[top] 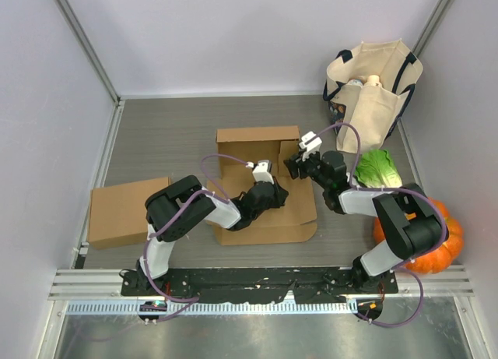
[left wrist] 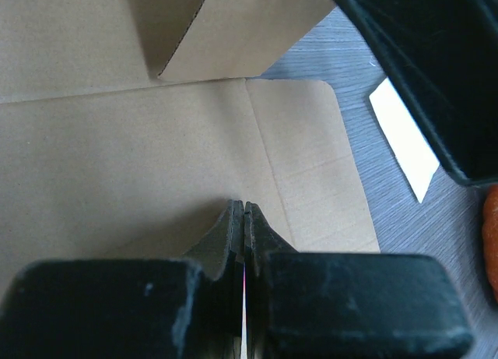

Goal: Fold the paper box

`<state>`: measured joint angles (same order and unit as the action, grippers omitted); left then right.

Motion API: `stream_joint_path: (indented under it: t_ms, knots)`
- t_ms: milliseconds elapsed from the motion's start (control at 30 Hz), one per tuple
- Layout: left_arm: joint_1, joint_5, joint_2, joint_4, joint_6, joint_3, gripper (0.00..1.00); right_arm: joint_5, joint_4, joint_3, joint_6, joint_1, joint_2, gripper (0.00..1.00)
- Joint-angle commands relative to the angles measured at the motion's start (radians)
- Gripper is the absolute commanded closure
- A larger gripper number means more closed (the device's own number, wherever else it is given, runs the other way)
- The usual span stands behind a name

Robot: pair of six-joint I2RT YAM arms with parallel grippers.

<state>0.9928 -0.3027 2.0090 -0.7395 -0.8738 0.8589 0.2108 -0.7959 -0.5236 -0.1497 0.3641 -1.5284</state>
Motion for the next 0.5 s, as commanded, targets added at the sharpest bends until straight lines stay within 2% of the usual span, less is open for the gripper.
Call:
stream_joint_path:
  t_ms: [0,67,133,200,300,400,433,467]
  knots:
    - [-0.005,-0.015,-0.006,0.048,0.056,-0.04,1.0,-0.01,-0.158,-0.018,-0.036,0.018,-0.033,0.41]
    - [-0.005,-0.022,-0.013,0.04,0.071,-0.046,1.0,-0.016,-0.184,-0.015,-0.033,0.022,-0.053,0.43]
    - [-0.005,-0.026,-0.024,0.042,0.082,-0.046,1.0,-0.024,-0.198,-0.026,-0.021,0.022,-0.068,0.53]
    - [-0.005,-0.032,-0.024,0.042,0.088,-0.043,1.0,-0.014,-0.18,-0.062,-0.001,0.024,-0.107,0.57]
    - [-0.005,-0.03,-0.016,0.037,0.088,-0.04,1.0,-0.069,-0.151,-0.111,0.012,0.044,-0.15,0.52]
    - [-0.005,-0.035,-0.012,0.019,0.087,-0.052,1.0,-0.111,-0.184,-0.116,0.018,0.062,-0.164,0.56]
    - [-0.005,-0.038,-0.013,0.014,0.087,-0.057,1.0,-0.144,-0.181,-0.127,0.012,0.068,-0.173,0.62]
    - [-0.005,-0.041,-0.019,0.008,0.09,-0.064,1.0,-0.169,-0.18,-0.131,0.001,0.078,-0.182,0.75]
